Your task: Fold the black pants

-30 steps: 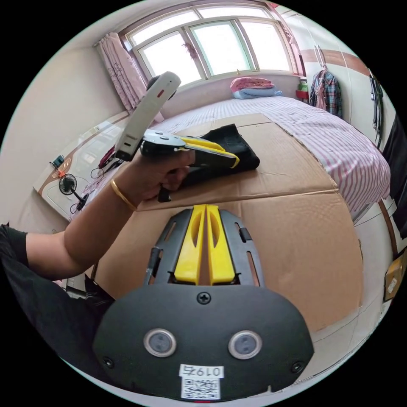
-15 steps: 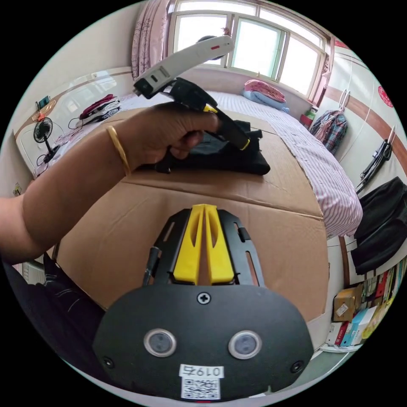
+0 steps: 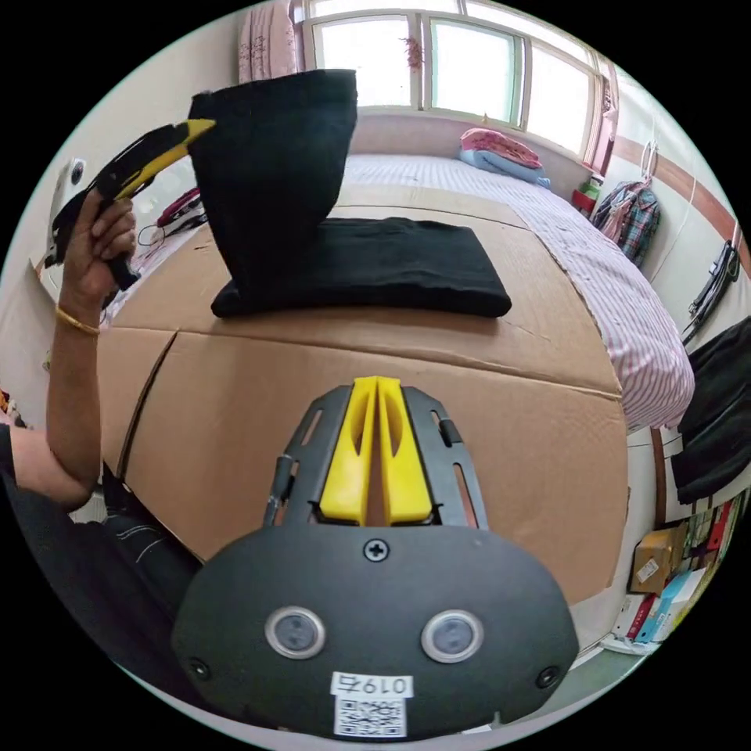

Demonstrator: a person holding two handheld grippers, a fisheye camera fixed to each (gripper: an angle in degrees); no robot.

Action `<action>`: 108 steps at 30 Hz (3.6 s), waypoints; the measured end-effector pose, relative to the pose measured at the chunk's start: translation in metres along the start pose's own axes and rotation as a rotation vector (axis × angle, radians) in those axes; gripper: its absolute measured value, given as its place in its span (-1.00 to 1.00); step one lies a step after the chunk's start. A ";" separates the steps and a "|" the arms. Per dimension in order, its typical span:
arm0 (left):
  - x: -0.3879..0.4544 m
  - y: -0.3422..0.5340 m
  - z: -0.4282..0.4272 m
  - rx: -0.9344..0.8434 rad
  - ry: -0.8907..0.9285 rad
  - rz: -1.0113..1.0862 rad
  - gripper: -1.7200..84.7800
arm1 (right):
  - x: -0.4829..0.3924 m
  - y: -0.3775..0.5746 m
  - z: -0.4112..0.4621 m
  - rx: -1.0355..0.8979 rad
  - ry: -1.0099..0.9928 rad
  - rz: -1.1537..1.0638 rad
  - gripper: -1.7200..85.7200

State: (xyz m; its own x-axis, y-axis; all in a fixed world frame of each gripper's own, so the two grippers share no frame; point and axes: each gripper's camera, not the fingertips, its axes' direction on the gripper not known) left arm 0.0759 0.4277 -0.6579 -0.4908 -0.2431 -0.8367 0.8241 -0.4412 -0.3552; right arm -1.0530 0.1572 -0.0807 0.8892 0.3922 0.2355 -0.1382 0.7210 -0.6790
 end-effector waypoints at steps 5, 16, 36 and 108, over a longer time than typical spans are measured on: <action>-0.075 0.038 -0.123 0.077 -0.268 -0.121 -0.92 | -0.006 -0.002 -0.002 0.049 -0.101 -0.003 -0.98; -0.223 0.108 -0.261 -0.038 -0.381 -0.453 -0.91 | -0.061 -0.008 -0.004 0.179 -0.352 -0.230 -0.96; -0.234 0.142 -0.412 -0.143 -0.756 -0.402 -0.93 | -0.196 -0.060 0.043 0.071 -0.184 -0.682 -0.65; -0.051 0.169 -0.301 -0.670 -1.181 0.470 -0.95 | 0.103 0.077 -0.050 0.579 0.339 0.304 -0.97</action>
State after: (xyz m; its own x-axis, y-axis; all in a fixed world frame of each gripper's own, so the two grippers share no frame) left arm 0.3255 0.6256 -0.8009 0.1896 -0.9574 -0.2178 0.7849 0.2811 -0.5522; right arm -0.9505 0.2243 -0.1440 0.8479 0.4924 -0.1964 -0.5250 0.8314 -0.1821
